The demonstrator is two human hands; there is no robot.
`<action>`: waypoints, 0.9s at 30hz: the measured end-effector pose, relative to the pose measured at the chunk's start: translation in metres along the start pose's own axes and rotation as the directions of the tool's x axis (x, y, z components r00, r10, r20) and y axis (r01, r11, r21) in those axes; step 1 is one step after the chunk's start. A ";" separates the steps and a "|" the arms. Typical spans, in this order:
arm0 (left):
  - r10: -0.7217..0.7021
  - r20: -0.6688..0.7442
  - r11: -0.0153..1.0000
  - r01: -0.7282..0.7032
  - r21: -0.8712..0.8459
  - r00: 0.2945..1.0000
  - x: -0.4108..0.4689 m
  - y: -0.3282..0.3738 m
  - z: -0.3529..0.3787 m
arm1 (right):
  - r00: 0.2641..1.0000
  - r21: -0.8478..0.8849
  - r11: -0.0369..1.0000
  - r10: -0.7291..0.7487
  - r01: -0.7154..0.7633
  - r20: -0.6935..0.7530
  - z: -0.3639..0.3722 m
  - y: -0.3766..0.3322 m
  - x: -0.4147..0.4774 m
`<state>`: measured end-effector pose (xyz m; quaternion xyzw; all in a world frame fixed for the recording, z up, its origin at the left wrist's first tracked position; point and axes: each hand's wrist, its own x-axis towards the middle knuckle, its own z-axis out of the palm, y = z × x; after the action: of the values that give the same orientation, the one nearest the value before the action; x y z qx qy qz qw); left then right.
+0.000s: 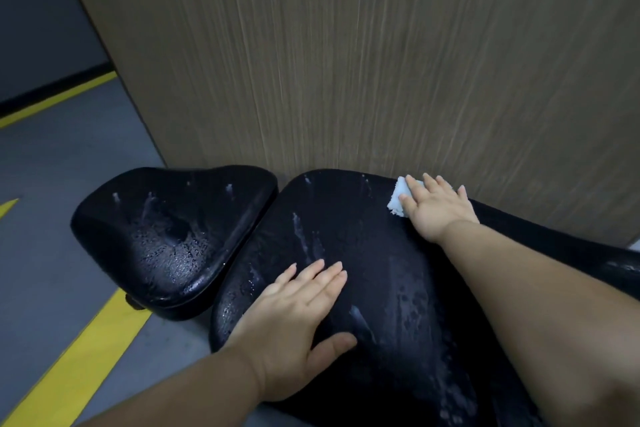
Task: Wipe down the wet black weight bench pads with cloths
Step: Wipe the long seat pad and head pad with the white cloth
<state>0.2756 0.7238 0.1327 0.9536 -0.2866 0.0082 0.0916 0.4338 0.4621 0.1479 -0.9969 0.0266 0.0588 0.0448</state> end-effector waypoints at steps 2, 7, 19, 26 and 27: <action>0.002 -0.013 1.000 -0.002 -0.001 1.000 0.001 0.000 0.000 | 1.000 0.011 1.000 0.020 -0.020 0.000 -0.002 0.001 0.014; -0.004 -0.001 0.999 0.004 0.036 1.000 0.002 0.000 -0.001 | 0.997 0.004 0.997 0.074 -0.074 0.010 -0.006 0.000 0.033; -0.062 0.092 0.997 0.057 0.055 0.994 0.004 0.006 -0.011 | 0.987 -0.009 0.987 -0.158 0.158 0.016 0.000 -0.004 -0.044; -0.061 0.117 0.995 0.051 0.087 0.991 0.003 0.009 -0.011 | 0.960 0.009 0.961 -0.277 0.277 0.048 0.012 -0.021 -0.150; -0.060 0.115 0.995 0.050 0.083 0.992 0.003 0.009 -0.011 | 0.951 0.004 0.953 -0.303 0.303 0.065 0.014 -0.022 -0.164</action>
<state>0.2734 0.7170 0.1449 0.9629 -0.2646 -0.0389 0.0365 0.2705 0.4928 0.1560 -0.9869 -0.1282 0.0836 0.0512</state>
